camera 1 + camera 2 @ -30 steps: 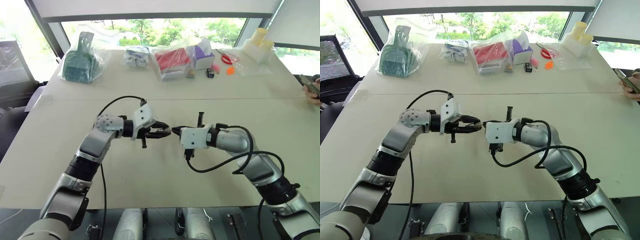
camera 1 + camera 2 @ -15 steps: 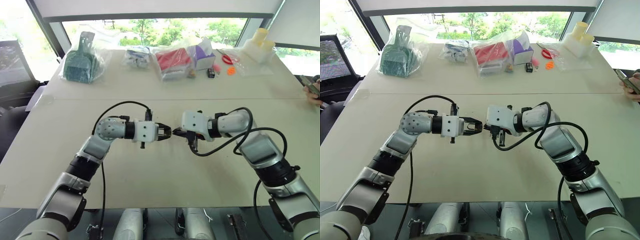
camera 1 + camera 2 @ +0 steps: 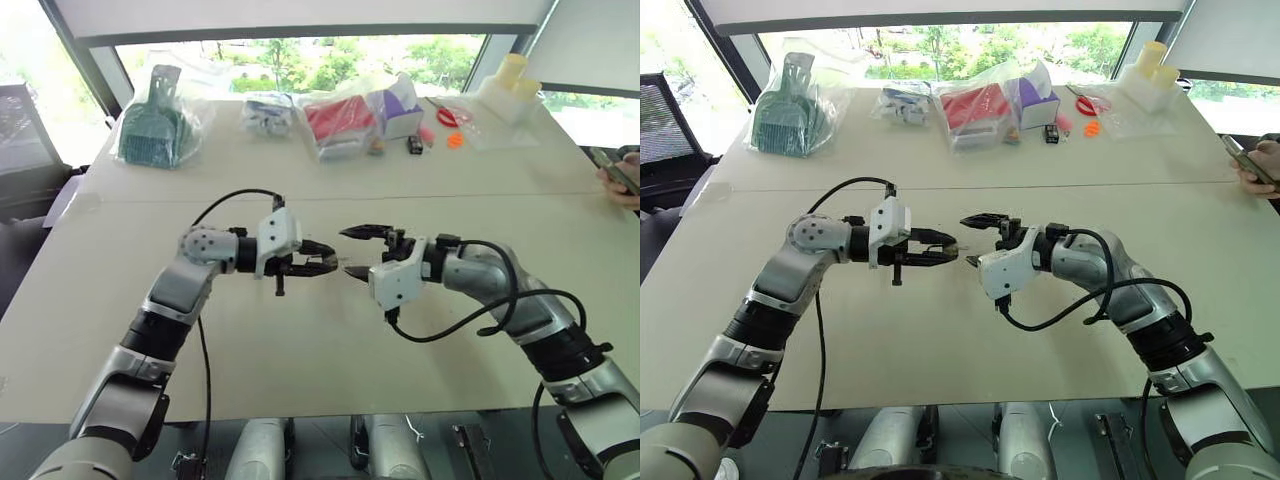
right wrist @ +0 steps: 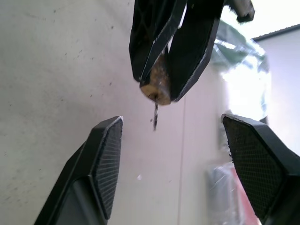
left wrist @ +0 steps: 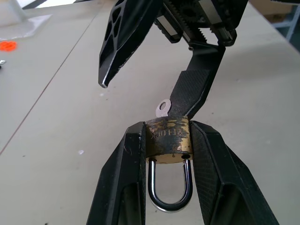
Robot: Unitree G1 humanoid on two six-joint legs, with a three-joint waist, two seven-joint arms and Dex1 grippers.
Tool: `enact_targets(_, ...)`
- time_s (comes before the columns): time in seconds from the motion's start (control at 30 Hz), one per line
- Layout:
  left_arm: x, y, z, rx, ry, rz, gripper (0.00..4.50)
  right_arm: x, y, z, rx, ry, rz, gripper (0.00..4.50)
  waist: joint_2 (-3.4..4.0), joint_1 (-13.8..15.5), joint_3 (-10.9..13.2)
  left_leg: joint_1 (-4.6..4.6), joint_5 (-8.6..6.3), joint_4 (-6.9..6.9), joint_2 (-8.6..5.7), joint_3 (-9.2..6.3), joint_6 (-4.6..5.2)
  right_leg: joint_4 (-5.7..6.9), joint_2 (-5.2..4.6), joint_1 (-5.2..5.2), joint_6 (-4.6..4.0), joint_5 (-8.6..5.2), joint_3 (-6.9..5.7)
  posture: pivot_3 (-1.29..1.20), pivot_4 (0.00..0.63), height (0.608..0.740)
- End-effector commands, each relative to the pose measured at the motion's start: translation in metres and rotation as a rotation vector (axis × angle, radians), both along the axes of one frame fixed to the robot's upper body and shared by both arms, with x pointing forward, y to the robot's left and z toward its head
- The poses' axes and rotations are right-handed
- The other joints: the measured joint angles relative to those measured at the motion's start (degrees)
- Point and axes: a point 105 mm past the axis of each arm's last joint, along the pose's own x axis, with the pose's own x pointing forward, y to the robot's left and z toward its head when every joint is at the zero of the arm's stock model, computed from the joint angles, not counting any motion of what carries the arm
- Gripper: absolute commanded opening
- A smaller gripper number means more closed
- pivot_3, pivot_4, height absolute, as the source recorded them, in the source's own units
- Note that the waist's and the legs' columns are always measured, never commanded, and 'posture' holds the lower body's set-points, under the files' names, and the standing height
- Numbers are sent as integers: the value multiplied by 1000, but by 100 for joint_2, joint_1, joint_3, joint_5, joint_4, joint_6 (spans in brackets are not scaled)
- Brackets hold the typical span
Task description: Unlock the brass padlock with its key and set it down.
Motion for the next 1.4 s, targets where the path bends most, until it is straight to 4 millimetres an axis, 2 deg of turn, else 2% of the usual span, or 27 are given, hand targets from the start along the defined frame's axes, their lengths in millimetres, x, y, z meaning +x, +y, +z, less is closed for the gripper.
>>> enact_targets(0.03,-3,1,20,-47,-13,-25,744,-3,7,23,63,-135,75,3502,0,-5,0,0,0,0,0,-4,0,0,0,0,0,0,0,0,150,740)
enact_targets(0.33,-7,2,23,-57,21,-45,744,-10,17,20,71,-188,168,3502,0,3,0,1,1,0,0,-13,-1,0,-1,1,-1,0,1,0,150,740)
enact_targets(0.43,-8,2,24,-59,25,-46,744,-11,20,21,73,-196,185,2635,0,-4,0,1,1,0,0,-14,-1,1,-1,1,-1,0,1,0,150,740)
enact_targets(0.6,-9,1,25,-72,36,-49,744,-11,23,19,60,-204,203,57,1,-2,0,1,1,0,1,-13,-1,1,-1,1,-1,0,1,0,150,740)
enact_targets(0.87,-12,4,22,-55,64,-49,744,-9,22,18,63,-188,191,17,0,-3,0,1,1,0,0,-13,-2,1,0,1,-1,0,2,0,150,740)
enact_targets(1.1,-14,20,24,-33,83,-6,4291,-5,16,15,65,-166,151,0,1,-4,0,2,1,0,1,-14,-2,3,0,1,-2,0,2,0,150,740)
enact_targets(1.13,-15,21,24,-31,81,-2,4457,-5,16,15,63,-165,150,0,1,2,0,2,1,0,1,-15,-2,3,-1,1,-2,0,3,0,150,740)
enact_targets(1.23,-11,31,32,-70,60,46,4457,-5,14,14,65,-155,137,0,1,1,0,2,2,0,1,-15,-3,3,-1,1,-2,0,3,0,150,740)
enact_targets(1.33,-8,36,37,-110,63,74,3582,-5,13,13,66,-151,131,0,1,-5,0,3,2,0,1,-16,-3,4,-1,1,-2,0,3,0,150,740)
enact_targets(1.4,-8,37,41,-134,73,79,2621,-5,14,13,65,-150,129,0,1,-5,0,3,2,0,1,-15,-3,4,-1,1,-2,0,3,0,150,740)
